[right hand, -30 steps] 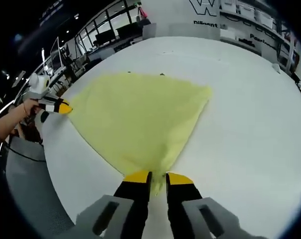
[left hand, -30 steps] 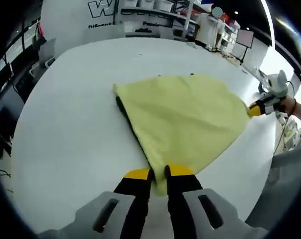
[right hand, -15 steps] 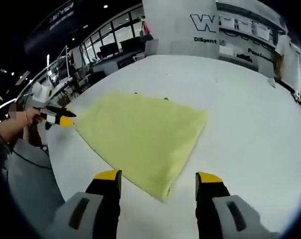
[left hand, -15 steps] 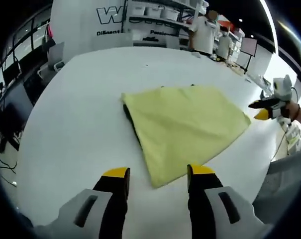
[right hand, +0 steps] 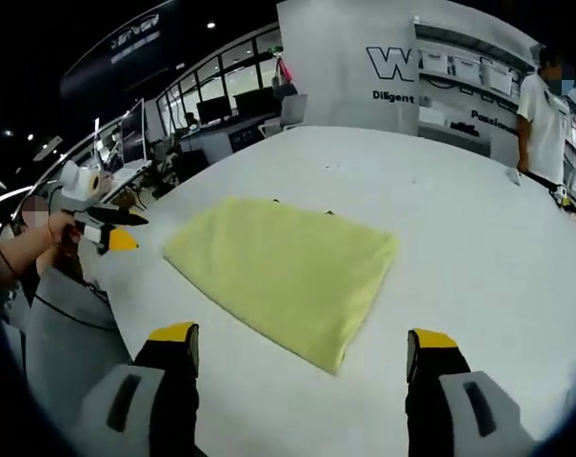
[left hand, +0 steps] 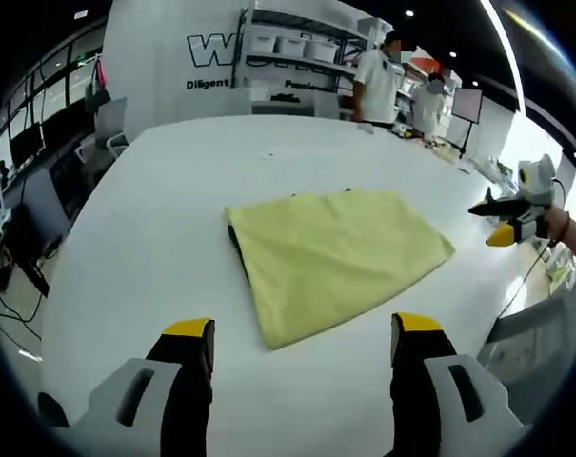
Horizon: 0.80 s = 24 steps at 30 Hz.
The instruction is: Fold the garment on the visible template until the final outline fits inside the template.
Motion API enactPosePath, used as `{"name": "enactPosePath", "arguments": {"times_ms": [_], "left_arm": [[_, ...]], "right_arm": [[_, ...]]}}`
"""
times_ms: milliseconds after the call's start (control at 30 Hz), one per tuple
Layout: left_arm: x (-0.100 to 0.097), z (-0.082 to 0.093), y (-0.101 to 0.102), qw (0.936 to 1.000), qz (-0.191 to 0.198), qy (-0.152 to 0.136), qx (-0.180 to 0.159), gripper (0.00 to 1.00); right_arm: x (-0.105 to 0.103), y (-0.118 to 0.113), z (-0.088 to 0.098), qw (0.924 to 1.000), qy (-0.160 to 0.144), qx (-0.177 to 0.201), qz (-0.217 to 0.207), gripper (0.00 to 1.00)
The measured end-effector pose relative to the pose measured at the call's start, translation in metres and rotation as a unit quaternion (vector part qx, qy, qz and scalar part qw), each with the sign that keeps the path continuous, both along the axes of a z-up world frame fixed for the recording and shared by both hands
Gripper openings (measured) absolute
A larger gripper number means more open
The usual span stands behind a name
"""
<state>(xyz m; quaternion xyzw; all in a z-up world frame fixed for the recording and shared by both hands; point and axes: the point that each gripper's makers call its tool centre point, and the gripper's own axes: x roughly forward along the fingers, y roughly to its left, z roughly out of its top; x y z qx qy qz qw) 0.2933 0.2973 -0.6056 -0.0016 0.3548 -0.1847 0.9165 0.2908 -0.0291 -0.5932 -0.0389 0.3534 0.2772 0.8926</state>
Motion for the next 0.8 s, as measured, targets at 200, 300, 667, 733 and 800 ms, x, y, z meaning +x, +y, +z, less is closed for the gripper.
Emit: {"name": "enactPosePath", "arguments": {"times_ms": [200, 300, 667, 733, 800], "left_arm": [[-0.017, 0.01, -0.002, 0.9999, -0.005, -0.008, 0.007, 0.9], [-0.021, 0.013, 0.0, 0.9999, -0.002, -0.011, 0.011, 0.95], [-0.03, 0.025, 0.006, 0.9997, 0.014, -0.018, 0.013, 0.99], [-0.032, 0.026, 0.006, 0.9996, 0.013, -0.016, 0.017, 0.99], [-0.034, 0.028, 0.005, 0.9996, 0.013, -0.019, 0.019, 0.99]], "right_arm": [[-0.018, 0.0, 0.005, 1.0, -0.005, -0.002, 0.004, 0.99], [-0.026, -0.002, 0.006, 1.0, -0.006, -0.005, 0.004, 0.99], [-0.046, -0.003, 0.009, 0.9999, -0.009, 0.001, -0.01, 0.99], [-0.049, -0.004, 0.009, 0.9999, -0.011, -0.003, -0.012, 0.99], [-0.051, -0.004, 0.01, 0.9998, -0.013, -0.001, -0.014, 0.99]]}}
